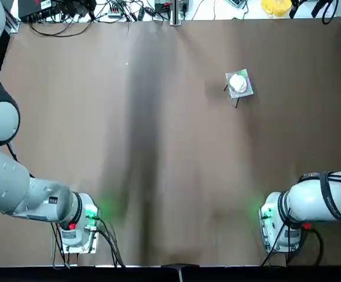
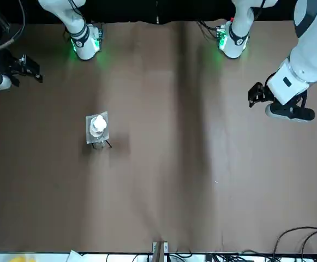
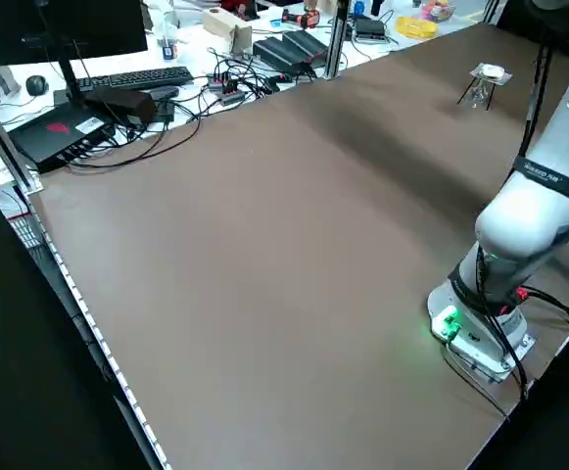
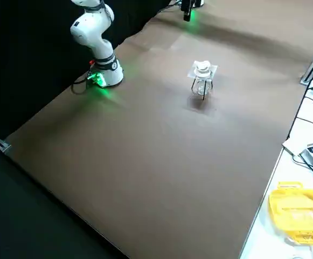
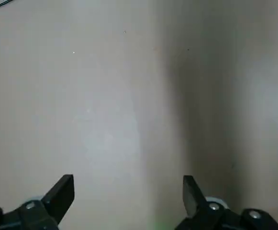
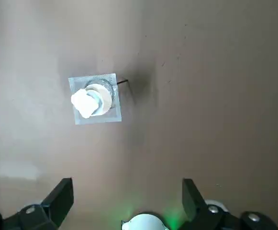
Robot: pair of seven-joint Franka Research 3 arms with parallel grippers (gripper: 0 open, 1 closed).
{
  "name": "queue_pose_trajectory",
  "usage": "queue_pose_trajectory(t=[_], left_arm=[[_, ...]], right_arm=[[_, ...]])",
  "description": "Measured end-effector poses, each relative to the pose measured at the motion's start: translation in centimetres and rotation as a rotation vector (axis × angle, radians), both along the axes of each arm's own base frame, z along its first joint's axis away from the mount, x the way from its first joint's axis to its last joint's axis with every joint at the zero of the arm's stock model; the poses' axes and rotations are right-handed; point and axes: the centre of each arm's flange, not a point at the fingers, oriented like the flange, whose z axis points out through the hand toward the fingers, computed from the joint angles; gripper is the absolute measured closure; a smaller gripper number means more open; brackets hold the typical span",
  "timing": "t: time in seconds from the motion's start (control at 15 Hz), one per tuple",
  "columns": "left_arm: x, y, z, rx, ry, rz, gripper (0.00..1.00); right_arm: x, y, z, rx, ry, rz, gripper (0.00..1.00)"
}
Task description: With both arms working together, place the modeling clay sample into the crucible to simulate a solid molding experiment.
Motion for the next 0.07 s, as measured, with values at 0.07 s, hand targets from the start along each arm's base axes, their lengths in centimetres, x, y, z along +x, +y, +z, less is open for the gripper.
queue_pose_trajectory(t=[0.07], left_arm=[[0.02, 0.08, 0.00, 0.000, 0.000, 0.001, 0.00]], right_arm=[[-0.01, -0.03, -0.01, 0.000, 0.001, -0.001, 0.00]])
